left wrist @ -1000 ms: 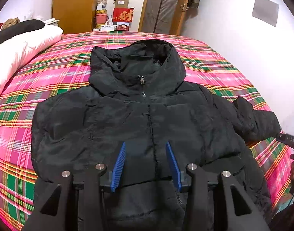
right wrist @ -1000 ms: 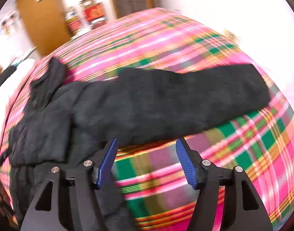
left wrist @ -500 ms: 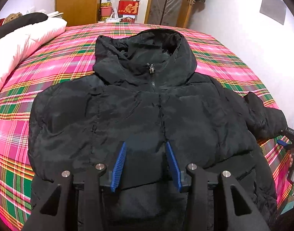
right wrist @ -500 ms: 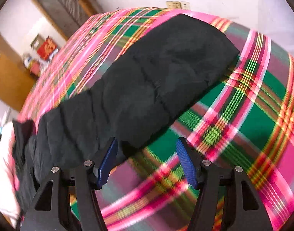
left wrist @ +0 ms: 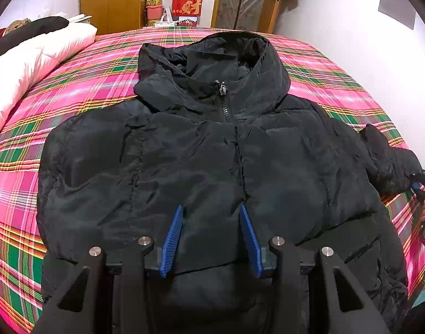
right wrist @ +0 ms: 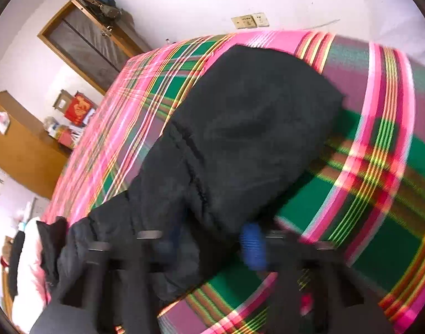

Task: Fold large clothes
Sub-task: 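Grasp the sleeve cuff with the right gripper and lift it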

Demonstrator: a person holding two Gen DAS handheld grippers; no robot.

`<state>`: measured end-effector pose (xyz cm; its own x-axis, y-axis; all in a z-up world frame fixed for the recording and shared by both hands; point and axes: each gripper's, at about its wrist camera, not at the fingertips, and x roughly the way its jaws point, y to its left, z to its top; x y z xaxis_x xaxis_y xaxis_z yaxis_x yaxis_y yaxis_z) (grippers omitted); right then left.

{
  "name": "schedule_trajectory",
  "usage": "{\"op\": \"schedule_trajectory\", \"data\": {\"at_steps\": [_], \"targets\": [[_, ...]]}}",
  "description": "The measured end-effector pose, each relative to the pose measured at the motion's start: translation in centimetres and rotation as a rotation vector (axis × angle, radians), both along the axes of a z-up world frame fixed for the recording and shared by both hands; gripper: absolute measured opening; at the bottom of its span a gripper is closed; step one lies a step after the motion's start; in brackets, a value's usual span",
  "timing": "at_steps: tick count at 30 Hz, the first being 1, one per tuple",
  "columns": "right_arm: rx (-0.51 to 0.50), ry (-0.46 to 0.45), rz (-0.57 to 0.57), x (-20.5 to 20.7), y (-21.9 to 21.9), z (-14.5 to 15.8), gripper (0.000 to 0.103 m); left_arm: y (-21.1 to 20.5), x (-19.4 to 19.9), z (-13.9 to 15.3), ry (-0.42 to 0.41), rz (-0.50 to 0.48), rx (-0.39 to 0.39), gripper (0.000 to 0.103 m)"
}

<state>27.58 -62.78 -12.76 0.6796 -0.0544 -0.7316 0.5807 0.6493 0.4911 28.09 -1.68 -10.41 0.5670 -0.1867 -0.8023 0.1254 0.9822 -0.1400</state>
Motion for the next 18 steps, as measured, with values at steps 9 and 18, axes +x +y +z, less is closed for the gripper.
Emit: {"op": "schedule_trajectory", "data": {"at_steps": [9,18], "targets": [[-0.146,-0.085,0.143,0.5,6.6,8.2,0.009,0.9,0.2,0.4,0.005,0.027,-0.009,0.045],[-0.236,-0.222,0.365,1.1,16.7,17.4,0.008,3.0,0.5,1.3,0.014,0.098,-0.01,0.045]]}}
